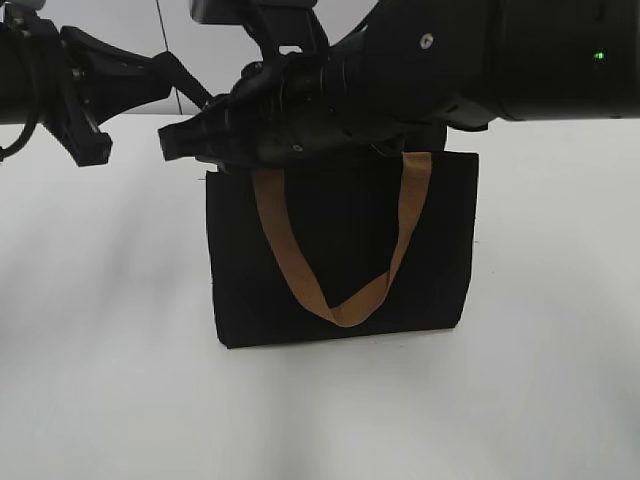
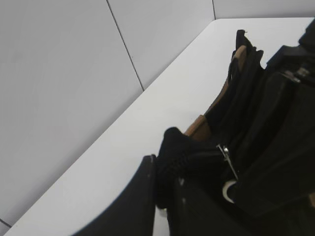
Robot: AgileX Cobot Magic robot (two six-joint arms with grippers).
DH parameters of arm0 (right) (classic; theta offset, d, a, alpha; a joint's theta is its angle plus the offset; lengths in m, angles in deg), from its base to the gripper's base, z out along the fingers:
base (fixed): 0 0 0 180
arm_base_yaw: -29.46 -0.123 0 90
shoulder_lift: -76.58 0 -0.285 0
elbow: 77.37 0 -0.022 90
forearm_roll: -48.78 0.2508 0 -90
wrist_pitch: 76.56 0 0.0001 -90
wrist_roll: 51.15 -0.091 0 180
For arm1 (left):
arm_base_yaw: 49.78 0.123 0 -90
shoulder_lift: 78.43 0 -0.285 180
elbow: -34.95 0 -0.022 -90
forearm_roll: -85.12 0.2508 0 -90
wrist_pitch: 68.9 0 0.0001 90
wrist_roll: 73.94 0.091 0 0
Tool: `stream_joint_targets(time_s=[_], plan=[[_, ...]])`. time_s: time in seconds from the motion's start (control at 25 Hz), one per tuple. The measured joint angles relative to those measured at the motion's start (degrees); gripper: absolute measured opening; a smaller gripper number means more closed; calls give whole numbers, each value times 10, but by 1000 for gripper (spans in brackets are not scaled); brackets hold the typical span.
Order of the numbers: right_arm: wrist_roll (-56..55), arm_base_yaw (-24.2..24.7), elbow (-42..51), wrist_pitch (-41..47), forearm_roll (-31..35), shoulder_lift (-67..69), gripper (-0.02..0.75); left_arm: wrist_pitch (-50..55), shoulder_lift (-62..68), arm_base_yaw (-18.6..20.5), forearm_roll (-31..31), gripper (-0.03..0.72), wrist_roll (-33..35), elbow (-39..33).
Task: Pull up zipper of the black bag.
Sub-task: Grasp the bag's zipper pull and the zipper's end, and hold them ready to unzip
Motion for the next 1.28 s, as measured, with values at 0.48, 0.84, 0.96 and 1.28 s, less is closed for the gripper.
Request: stream_joint_targets(time_s=[0.48,0.84,0.96,1.28], plan=[[14,1,-97,124,-3,5,55,33,-18,0,150,25,-208,0],[18,59,-111,262,27,5,52,-3,-53,32,208,25,-413,-2],[19,77,-111,290,56,5,51,0,-51,34,210,25,-432,-3],[33,125,-112,383,87,5,48,-11,-41,70,216,25,-436,-4]])
